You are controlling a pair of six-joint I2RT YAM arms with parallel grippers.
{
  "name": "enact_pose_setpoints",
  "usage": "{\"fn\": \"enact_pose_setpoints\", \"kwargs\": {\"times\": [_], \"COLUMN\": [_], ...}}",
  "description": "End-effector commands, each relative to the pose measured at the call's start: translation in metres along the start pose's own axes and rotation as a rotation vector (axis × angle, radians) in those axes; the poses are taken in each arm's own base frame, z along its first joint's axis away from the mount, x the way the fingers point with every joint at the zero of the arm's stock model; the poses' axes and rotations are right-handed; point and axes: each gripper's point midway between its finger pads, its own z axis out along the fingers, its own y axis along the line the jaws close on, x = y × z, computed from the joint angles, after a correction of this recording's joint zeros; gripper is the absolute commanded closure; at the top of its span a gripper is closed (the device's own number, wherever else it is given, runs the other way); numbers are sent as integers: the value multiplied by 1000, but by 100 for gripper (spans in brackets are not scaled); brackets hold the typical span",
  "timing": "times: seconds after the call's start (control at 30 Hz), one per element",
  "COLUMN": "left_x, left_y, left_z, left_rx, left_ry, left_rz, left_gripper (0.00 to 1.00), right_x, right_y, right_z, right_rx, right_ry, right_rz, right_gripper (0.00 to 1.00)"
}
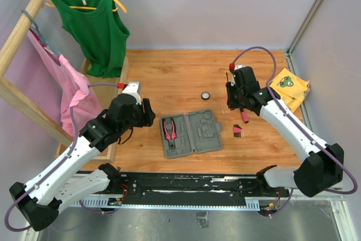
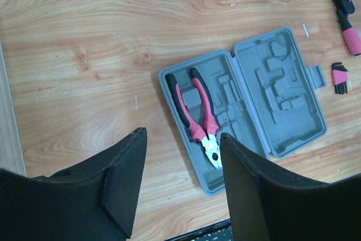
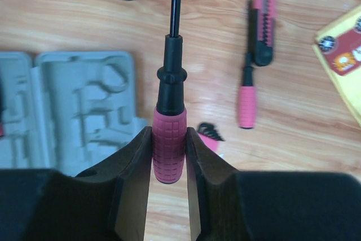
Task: Sort the tools into containers
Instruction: Pick up the screwdriver from the center of the board, then place the screwdriver in the storage box.
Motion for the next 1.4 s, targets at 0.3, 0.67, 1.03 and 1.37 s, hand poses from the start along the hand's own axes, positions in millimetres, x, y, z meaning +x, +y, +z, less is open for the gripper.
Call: {"fn": "enact_pose_setpoints", "kwargs": {"times": [0.3, 0.67, 1.03, 1.37], "left_x": [-6, -5, -7, -5], "left_y": [-4, -5, -5, -5], "left_z": [-1, 0, -2, 0], "left_rx": [25, 25, 31, 29], "left_ry": [-32, -26, -34, -28], "left_rz": [7, 8, 6, 8], "left_gripper": [41, 41, 40, 40], "right_x": [26, 75, 126, 146], "right_y": [125, 193, 214, 217], "right_z": [-21, -7, 13, 31], "right_rx": [-255, -343, -305, -252], "right_ry": [-64, 38, 149, 208], "right_rz": [70, 33, 20, 5], "right_gripper": [97, 96, 95, 91]}}
